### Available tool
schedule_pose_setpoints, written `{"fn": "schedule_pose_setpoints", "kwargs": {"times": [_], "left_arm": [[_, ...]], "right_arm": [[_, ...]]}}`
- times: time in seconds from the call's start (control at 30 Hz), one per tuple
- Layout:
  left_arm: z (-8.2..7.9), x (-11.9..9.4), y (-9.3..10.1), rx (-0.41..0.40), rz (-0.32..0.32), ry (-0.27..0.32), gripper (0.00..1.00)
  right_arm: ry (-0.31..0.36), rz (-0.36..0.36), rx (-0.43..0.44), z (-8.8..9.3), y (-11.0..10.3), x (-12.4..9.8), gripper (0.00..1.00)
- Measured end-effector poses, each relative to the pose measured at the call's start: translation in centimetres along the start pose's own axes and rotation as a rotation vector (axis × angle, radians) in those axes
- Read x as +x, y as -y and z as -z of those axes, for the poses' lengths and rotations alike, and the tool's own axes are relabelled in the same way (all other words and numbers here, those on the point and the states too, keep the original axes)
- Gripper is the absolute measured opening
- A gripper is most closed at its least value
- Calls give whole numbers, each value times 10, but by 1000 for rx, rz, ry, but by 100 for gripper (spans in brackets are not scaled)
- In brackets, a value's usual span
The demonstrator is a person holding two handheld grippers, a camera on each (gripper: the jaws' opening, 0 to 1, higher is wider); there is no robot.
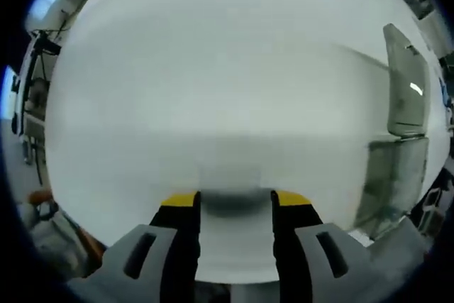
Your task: Insert the divider into the dual guide fixture by aligning both edges with the guide slots and pushing it downward to the bottom, including one-sided entry, uneven engagement, binding, and posture correction.
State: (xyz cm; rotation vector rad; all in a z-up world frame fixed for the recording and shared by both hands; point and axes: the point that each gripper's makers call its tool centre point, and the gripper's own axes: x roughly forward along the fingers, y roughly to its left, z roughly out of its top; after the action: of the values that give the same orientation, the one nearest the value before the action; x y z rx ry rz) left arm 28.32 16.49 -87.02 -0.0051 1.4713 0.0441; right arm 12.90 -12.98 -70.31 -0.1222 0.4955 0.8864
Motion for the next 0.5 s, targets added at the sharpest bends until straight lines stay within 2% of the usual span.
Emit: {"fn": "schedule_pose_setpoints", "kwargs": {"times": [0.07,0.5], "left_arm": [[0,0,0,20,3,5,34],[1,-1,-2,6,0,9,31]], "right_arm": [[2,1,3,0,0,-1,49],[4,7,7,0,1,-1,49]]}}
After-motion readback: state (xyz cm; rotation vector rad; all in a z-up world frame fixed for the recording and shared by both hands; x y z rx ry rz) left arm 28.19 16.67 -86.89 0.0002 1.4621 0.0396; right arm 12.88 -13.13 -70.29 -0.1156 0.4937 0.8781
